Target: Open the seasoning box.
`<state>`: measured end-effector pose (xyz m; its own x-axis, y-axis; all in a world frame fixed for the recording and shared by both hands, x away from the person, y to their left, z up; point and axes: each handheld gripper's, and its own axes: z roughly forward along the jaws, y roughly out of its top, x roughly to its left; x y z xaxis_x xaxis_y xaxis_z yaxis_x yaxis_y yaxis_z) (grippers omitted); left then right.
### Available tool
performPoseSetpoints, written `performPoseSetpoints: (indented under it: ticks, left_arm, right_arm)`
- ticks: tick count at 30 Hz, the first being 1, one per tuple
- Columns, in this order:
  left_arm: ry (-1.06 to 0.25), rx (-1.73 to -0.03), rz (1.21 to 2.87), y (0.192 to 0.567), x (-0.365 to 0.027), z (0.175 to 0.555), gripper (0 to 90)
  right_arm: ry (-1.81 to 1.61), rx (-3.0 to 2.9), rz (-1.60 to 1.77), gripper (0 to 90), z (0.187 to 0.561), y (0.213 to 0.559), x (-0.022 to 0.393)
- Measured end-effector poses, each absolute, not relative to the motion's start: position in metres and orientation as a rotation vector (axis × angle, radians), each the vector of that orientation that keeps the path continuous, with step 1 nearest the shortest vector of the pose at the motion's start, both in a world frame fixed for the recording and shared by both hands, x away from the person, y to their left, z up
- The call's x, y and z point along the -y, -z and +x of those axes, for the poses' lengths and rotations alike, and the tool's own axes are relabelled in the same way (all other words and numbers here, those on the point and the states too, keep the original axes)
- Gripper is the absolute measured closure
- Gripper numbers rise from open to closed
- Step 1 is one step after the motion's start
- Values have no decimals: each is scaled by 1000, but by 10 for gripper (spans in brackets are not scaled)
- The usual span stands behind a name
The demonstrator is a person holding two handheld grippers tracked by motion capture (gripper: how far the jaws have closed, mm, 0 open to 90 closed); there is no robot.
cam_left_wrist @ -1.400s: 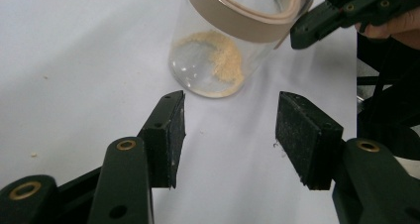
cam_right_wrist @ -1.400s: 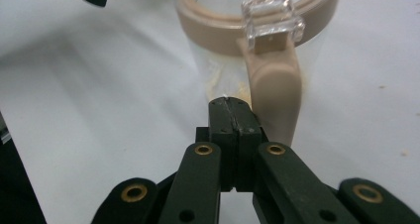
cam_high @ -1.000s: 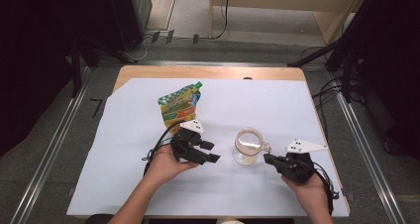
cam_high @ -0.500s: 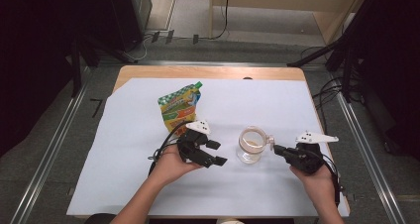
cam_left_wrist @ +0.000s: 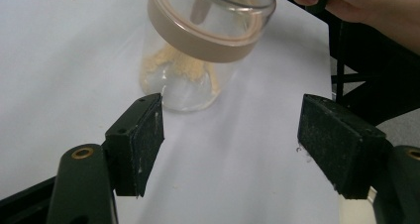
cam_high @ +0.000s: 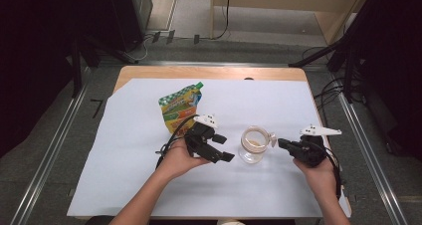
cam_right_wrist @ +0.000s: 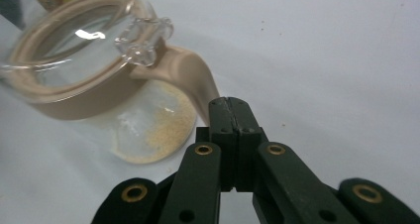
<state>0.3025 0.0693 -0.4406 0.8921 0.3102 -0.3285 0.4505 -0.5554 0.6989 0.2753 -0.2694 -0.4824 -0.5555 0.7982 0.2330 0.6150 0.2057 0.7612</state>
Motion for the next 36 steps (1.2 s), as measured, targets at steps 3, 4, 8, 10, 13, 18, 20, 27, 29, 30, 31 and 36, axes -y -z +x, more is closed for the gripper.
performPoseSetpoints:
  ticks: [3,4,8,10,13,18,20,27,29,30,31,36]
  left_arm:
    - [202,-524,2217,437,-64,306,263]
    - [197,-514,2220,435,-60,308,262]
    - [204,-484,2214,431,-49,316,257]
    - [197,-476,2219,430,-45,318,252]
    - [209,-457,2209,430,-37,322,170]
    - [208,-427,2234,436,-25,323,138]
    - [207,-426,2239,438,-23,324,137]
    - [172,-429,2245,448,-15,328,112]
    - [175,-426,2242,450,-14,328,108]
    - [171,-423,2241,451,-12,328,108]
    - [170,-423,2243,452,-10,328,98]
    - [153,-426,2243,458,-5,331,100]
  right_arm:
    - [-1255,-2271,1357,900,287,487,265]
    - [-1248,-2272,1357,900,288,487,263]
    - [-1234,-2271,1348,900,293,491,259]
    - [-1225,-2272,1344,900,294,491,258]
    - [-1217,-2272,1352,900,297,493,256]
    - [-1197,-2273,1369,900,299,496,254]
    - [-1193,-2273,1371,900,299,497,254]
    - [-1175,-2277,1377,900,299,498,253]
    - [-1168,-2276,1381,900,299,498,252]
    - [-1164,-2277,1381,900,299,499,252]
    - [-1157,-2275,1387,900,299,499,251]
    - [-1154,-2274,1378,900,300,500,249]
